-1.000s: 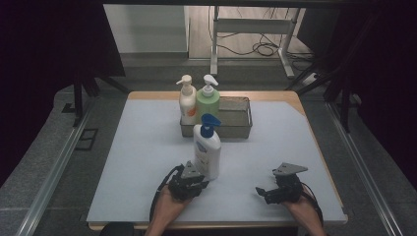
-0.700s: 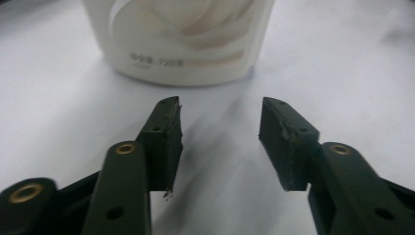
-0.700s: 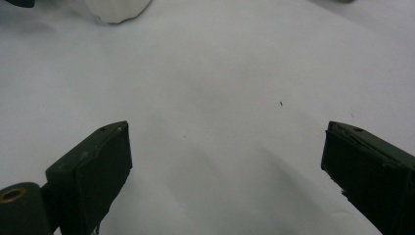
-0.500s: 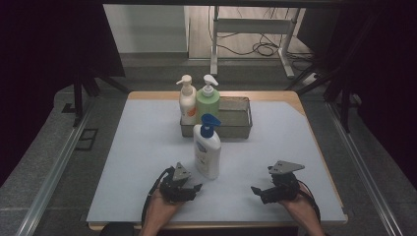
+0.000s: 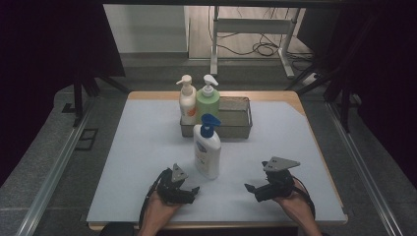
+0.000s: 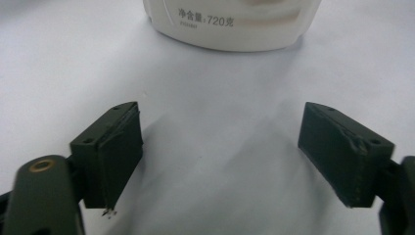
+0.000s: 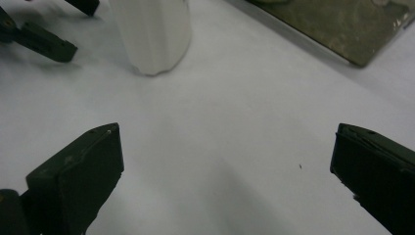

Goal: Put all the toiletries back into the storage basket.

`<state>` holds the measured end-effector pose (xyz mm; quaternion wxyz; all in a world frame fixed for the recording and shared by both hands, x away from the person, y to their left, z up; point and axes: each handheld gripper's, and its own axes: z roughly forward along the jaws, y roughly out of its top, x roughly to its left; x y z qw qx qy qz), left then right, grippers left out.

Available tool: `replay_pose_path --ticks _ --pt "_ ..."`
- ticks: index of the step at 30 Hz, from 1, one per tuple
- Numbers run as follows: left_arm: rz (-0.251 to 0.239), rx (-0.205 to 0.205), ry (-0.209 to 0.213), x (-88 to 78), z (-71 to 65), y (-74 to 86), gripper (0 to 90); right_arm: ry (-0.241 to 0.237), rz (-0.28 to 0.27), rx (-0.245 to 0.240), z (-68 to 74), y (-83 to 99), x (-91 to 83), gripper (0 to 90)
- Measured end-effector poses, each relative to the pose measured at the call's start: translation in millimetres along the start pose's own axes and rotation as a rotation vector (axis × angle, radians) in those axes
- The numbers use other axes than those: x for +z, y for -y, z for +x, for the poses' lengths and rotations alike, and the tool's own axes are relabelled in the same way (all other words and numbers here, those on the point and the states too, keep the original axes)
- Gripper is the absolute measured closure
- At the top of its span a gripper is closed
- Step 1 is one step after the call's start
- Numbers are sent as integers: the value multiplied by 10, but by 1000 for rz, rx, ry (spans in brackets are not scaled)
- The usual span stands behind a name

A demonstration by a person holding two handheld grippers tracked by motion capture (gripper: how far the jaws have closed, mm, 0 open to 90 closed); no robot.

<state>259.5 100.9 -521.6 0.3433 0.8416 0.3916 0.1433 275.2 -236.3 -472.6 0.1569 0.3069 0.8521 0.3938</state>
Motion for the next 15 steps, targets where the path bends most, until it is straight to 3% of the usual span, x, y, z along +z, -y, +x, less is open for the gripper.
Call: replay_pose_path --ticks 15 --pt "8 -5 -6 10 -2 5 128 -52 -49 27 47 -224 102 0"
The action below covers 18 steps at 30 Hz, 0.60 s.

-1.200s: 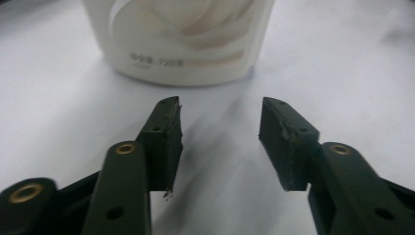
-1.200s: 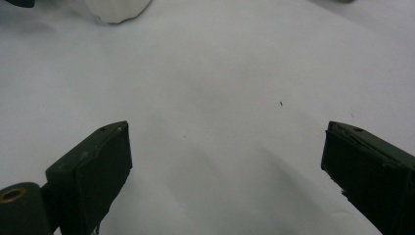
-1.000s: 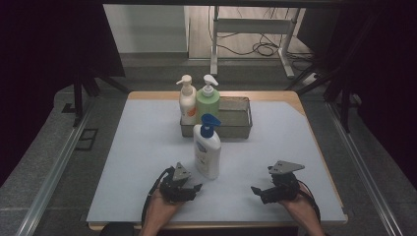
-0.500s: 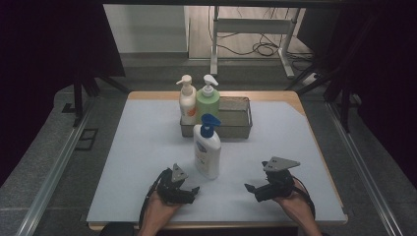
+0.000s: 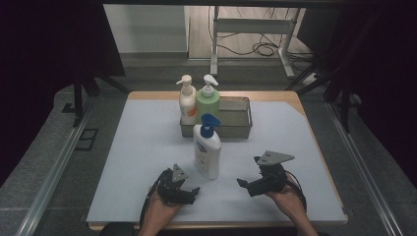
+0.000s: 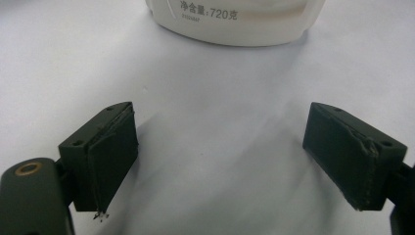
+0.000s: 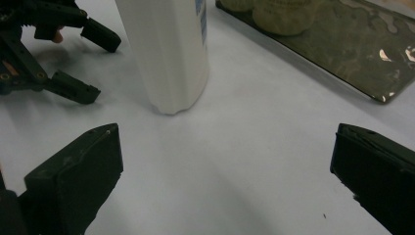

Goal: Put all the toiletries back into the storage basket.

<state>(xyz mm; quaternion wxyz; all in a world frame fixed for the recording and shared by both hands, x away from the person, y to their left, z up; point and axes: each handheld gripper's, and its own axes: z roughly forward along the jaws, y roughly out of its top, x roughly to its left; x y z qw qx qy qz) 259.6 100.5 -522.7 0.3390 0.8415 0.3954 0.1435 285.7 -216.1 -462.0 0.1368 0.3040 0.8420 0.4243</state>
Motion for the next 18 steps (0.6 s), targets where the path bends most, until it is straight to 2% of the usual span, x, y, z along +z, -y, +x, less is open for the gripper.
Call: replay_pose_path --ticks 9,18 --pt "-4 3 0 1 0 5 128 -17 -21 2 73 -159 94 0" --pt "-7 1 -2 3 -3 6 129 1 -39 -6 140 -349 163 6"
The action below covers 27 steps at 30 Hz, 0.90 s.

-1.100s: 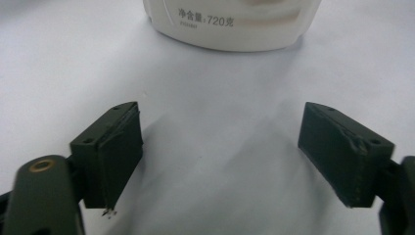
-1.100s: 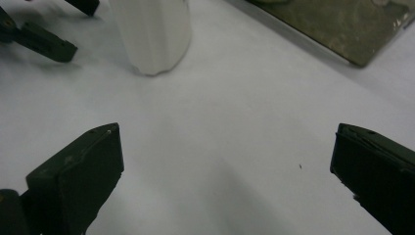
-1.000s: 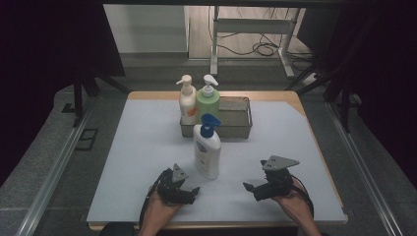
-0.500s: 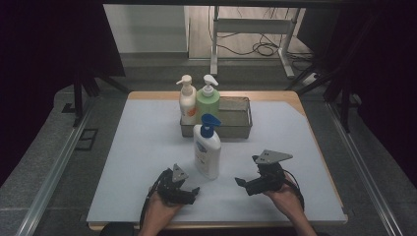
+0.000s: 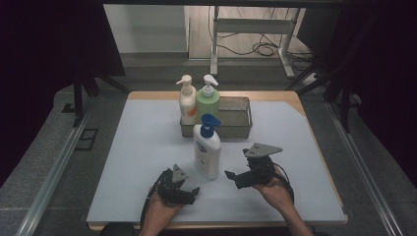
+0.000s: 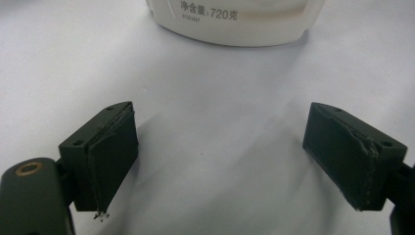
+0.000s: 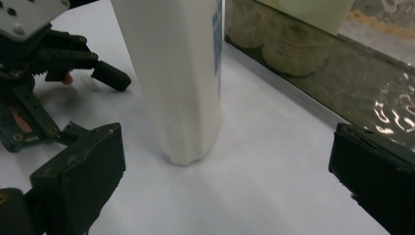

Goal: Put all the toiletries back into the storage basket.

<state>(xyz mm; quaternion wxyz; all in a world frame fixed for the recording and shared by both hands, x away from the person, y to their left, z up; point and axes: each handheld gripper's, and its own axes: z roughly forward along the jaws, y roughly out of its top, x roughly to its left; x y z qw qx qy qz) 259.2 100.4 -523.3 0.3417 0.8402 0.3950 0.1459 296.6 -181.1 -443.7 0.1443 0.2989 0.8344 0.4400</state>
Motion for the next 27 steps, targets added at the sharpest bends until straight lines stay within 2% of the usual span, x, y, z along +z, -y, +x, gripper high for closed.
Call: replay_pose_path --ticks 17,27 --pt "1 4 -1 -2 0 1 130 -21 6 -18 99 -217 190 12" --pt "1 5 -1 -2 0 2 130 -16 -9 -22 146 -352 268 62"
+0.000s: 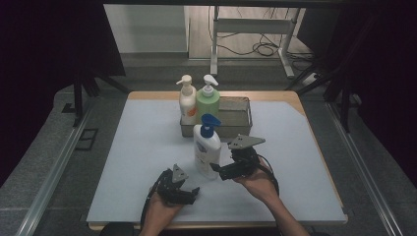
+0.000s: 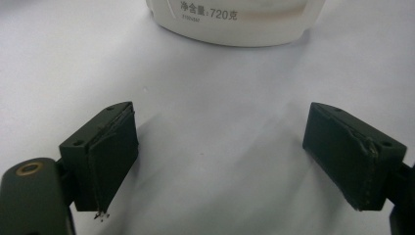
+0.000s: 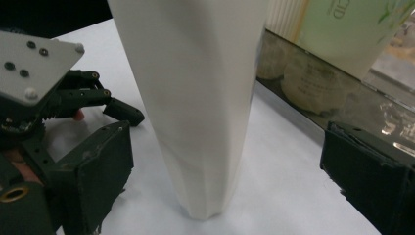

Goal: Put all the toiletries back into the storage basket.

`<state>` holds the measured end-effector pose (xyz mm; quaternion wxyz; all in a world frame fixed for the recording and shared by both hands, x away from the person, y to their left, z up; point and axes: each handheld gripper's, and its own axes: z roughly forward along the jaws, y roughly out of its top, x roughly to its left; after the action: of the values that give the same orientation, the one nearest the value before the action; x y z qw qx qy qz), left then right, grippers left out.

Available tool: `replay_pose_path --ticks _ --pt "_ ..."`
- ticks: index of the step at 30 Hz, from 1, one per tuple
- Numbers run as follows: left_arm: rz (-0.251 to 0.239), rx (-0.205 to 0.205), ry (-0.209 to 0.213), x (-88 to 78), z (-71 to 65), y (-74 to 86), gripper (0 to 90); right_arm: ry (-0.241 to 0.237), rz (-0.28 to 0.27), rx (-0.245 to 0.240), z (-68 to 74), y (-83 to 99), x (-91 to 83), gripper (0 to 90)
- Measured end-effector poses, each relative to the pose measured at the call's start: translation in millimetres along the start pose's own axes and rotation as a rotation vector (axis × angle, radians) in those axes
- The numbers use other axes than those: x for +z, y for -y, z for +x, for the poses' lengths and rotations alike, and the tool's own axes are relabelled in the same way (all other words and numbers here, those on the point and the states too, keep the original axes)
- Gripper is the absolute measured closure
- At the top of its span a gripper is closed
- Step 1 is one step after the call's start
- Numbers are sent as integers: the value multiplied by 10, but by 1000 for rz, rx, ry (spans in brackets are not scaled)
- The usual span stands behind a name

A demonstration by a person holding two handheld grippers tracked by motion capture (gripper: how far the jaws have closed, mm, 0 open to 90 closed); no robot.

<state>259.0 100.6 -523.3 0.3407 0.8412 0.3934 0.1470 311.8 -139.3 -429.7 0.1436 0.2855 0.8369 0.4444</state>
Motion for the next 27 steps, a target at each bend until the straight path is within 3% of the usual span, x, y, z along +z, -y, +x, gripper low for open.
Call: replay_pose_path --ticks 13,27 --pt "0 0 0 0 0 0 130 8 -13 10 45 -219 162 105" --pt "-1 0 -1 0 -1 1 130 53 -19 5 113 -357 334 155"
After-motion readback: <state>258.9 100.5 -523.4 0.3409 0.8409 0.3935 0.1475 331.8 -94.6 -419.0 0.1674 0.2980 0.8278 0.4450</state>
